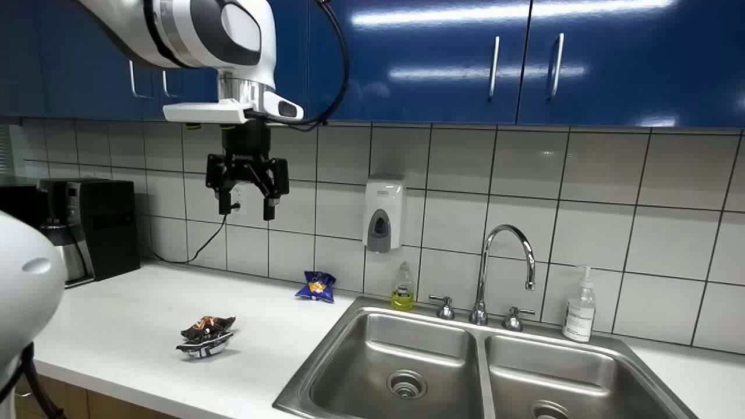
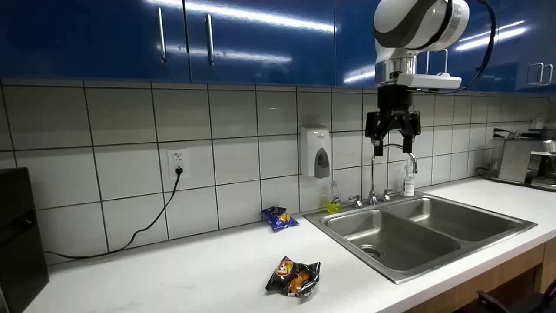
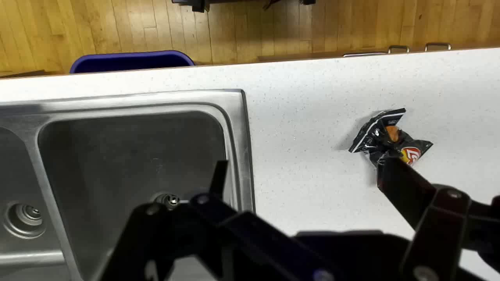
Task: Put the black packet inside the sink
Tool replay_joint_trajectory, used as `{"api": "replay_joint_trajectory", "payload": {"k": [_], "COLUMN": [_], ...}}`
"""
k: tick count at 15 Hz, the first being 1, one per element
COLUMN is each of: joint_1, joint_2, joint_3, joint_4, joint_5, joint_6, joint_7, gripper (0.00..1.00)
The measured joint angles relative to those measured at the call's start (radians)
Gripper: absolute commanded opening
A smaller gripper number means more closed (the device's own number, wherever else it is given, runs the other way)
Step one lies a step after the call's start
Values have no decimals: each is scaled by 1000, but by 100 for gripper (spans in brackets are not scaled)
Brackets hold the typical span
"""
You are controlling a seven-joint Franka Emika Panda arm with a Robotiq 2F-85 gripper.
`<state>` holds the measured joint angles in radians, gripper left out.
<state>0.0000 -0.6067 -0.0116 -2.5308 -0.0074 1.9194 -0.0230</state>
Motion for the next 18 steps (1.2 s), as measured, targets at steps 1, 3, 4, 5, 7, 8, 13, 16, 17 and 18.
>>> {"api": "replay_joint_trajectory", "payload": {"k": [1, 3, 4, 5, 7, 8, 13, 16, 17, 18], "joint_1": [0, 0, 0, 0, 0, 0, 0, 0, 2, 5], "joint_2": [1, 1, 1, 1, 1, 1, 1, 3, 5, 9], "joint_3": [0, 0, 0, 0, 0, 0, 0, 0, 1, 2], "joint_4": [0, 0, 0, 0, 0, 0, 0, -2, -7, -14], "joint_5": [0, 0, 0, 0, 0, 0, 0, 0, -1, -1], "joint_6": [0, 0, 0, 0, 0, 0, 0, 1, 5, 11], "joint_7": [0, 0, 0, 0, 0, 0, 0, -1, -2, -3], "gripper": [100, 100, 100, 100, 100, 100, 100, 100, 100, 100]}}
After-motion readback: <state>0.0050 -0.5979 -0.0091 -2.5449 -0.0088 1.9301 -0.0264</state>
